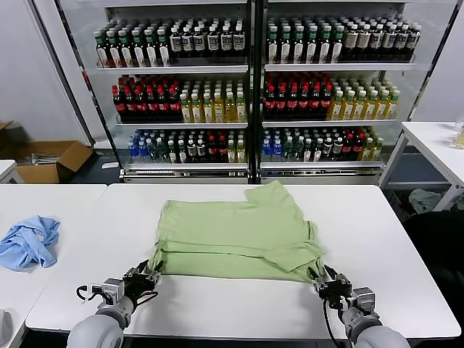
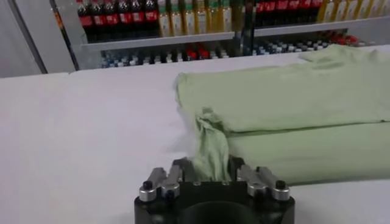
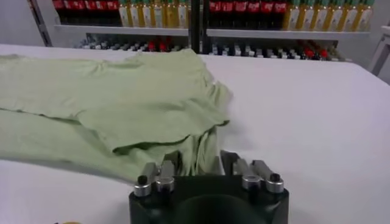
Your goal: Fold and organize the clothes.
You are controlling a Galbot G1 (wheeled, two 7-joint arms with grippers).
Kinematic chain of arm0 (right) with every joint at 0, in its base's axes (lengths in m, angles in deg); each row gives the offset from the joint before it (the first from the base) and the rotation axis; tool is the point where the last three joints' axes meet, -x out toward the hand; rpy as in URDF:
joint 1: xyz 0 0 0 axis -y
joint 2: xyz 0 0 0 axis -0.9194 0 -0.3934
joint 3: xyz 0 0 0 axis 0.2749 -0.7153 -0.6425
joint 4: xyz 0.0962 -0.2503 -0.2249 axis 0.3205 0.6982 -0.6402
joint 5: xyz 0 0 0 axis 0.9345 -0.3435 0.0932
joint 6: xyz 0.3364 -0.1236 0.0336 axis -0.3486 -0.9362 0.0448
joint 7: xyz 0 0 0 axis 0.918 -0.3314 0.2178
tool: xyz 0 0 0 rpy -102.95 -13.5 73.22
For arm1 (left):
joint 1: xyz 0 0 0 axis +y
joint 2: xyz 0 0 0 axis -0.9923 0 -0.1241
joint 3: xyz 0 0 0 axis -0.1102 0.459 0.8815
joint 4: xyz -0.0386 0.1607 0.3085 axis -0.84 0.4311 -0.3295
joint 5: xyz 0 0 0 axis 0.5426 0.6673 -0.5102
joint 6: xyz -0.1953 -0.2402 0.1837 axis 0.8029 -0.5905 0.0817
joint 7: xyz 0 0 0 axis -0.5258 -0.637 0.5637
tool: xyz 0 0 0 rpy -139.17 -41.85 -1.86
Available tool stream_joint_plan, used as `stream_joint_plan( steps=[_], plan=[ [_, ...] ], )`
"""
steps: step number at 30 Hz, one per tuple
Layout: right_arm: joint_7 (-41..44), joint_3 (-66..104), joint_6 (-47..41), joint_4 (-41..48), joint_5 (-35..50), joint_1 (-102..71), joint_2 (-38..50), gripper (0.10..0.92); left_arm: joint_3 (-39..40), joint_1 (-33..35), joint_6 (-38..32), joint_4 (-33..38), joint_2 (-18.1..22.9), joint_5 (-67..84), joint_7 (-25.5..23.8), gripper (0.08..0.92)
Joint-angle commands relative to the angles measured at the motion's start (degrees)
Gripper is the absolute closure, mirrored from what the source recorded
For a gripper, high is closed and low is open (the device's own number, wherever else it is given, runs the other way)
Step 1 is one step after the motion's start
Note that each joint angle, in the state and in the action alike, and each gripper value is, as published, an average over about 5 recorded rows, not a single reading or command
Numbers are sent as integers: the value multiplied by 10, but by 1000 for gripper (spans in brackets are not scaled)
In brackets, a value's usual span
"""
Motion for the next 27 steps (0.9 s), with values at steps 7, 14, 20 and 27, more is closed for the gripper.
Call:
stream_joint_plan(
  steps=[7, 14, 20, 27],
  plan=[
    [-2, 15, -10, -55, 19, -36, 12, 858, -5, 45, 21, 58, 1, 0, 3, 806],
    [-5, 73, -21, -157, 40, -135, 50, 898, -31, 146, 20, 159, -18, 7, 4, 908],
    [-14, 105, -20, -208, 39, -221, 59, 898, -47, 206, 20, 202, -35, -2, 5, 908],
    [-19, 100, -10, -214, -17, -270, 50, 898, -47, 221, 17, 191, -36, -33, -4, 908]
  ],
)
